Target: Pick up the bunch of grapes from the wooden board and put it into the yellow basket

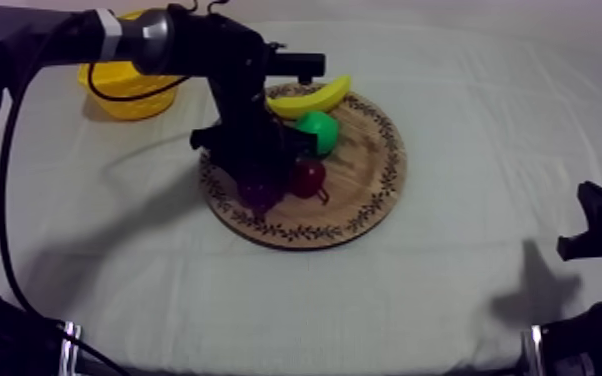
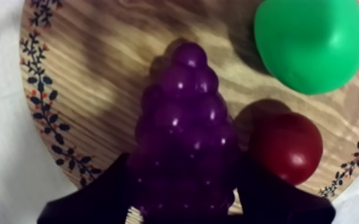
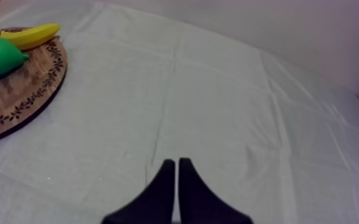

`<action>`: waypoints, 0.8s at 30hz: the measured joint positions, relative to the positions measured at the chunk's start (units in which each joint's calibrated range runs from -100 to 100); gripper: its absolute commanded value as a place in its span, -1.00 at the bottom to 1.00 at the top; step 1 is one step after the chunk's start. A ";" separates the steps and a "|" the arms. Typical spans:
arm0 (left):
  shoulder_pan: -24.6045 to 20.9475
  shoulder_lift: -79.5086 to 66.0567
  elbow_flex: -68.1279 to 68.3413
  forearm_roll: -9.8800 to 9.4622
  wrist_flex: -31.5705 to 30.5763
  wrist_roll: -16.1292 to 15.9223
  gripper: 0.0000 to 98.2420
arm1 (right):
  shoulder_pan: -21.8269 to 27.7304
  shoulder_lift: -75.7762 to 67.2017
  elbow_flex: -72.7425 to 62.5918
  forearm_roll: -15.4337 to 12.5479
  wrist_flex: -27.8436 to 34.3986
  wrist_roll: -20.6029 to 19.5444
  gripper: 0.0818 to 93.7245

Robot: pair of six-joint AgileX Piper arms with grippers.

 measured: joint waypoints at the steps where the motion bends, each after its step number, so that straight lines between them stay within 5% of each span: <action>1: 0.07 -0.24 0.27 0.00 -0.42 -0.04 -0.38 | 0.00 0.00 0.00 0.00 0.00 0.00 -0.99; 10: 0.31 -6.54 4.75 -0.34 -1.19 0.17 -0.40 | 0.00 0.00 0.00 0.00 0.00 0.12 -0.99; 24: -2.05 -24.77 5.95 -2.84 6.16 1.15 -0.40 | 0.00 0.00 0.00 0.00 0.00 -0.07 -0.99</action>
